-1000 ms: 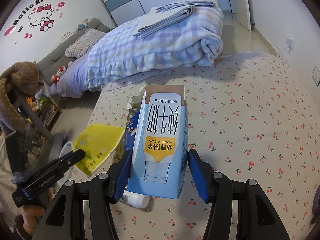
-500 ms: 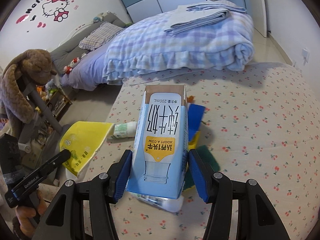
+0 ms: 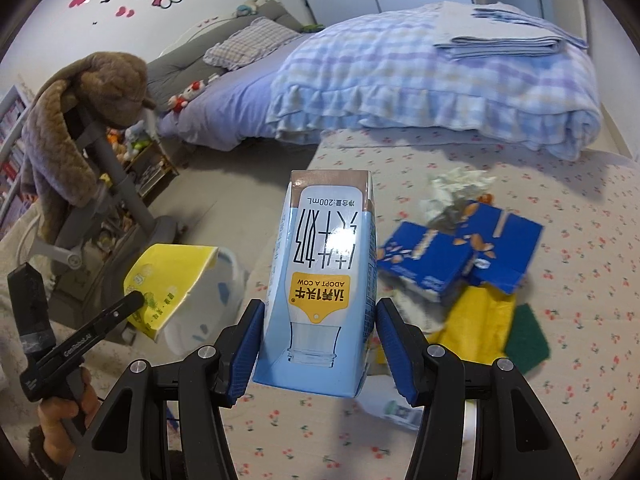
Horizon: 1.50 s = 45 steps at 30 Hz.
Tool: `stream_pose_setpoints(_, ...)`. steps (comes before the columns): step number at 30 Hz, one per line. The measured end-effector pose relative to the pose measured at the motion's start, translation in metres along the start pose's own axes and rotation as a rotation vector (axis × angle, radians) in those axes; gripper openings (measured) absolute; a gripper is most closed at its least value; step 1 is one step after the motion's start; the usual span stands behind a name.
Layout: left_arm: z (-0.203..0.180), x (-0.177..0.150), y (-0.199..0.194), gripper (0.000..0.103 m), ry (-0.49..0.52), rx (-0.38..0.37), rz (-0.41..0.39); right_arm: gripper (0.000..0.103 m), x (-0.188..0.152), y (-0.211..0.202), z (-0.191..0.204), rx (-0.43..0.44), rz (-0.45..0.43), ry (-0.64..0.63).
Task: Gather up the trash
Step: 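Drop the yellow bag into the white bucket with the left tool while the right drops the carton in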
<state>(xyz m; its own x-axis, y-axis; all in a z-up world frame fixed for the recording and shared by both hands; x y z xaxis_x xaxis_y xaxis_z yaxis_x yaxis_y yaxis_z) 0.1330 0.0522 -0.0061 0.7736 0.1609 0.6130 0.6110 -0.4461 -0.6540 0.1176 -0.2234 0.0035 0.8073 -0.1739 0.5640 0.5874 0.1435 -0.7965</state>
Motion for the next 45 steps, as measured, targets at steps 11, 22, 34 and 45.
stream_pose_setpoints(11,0.043,-0.001,0.006,0.042,-0.015,0.233,0.064,0.058,-0.003,0.045,0.064,0.07,0.074,-0.057)
stream_pose_setpoints(22,0.068,-0.003,-0.002,0.081,-0.028,0.378,0.11,0.058,-0.005,0.083,0.116,0.112,0.131,-0.119)
stream_pose_setpoints(34,0.074,-0.004,-0.005,0.082,-0.038,0.395,0.126,0.069,-0.004,0.103,0.151,0.159,0.122,-0.185)
stream_pose_setpoints(45,0.066,-0.007,-0.005,0.083,-0.037,0.369,0.13,0.074,-0.004,0.076,0.129,0.113,0.079,-0.189)
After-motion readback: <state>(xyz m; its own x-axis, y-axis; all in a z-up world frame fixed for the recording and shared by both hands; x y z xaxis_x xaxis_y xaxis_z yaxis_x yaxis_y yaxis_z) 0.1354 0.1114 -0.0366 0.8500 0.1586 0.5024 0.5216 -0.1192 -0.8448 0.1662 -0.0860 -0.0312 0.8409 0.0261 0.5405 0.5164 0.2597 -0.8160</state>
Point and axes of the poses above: each gripper's, at about its wrist camera, not at the fingertips, and y roughly the way its jaws point, z to its left, x to its top, the point moved 4 cm from there along y, roughly the way its jaws point, and after that the axes turned 10 degrees about -x, right-handed, at the moved point
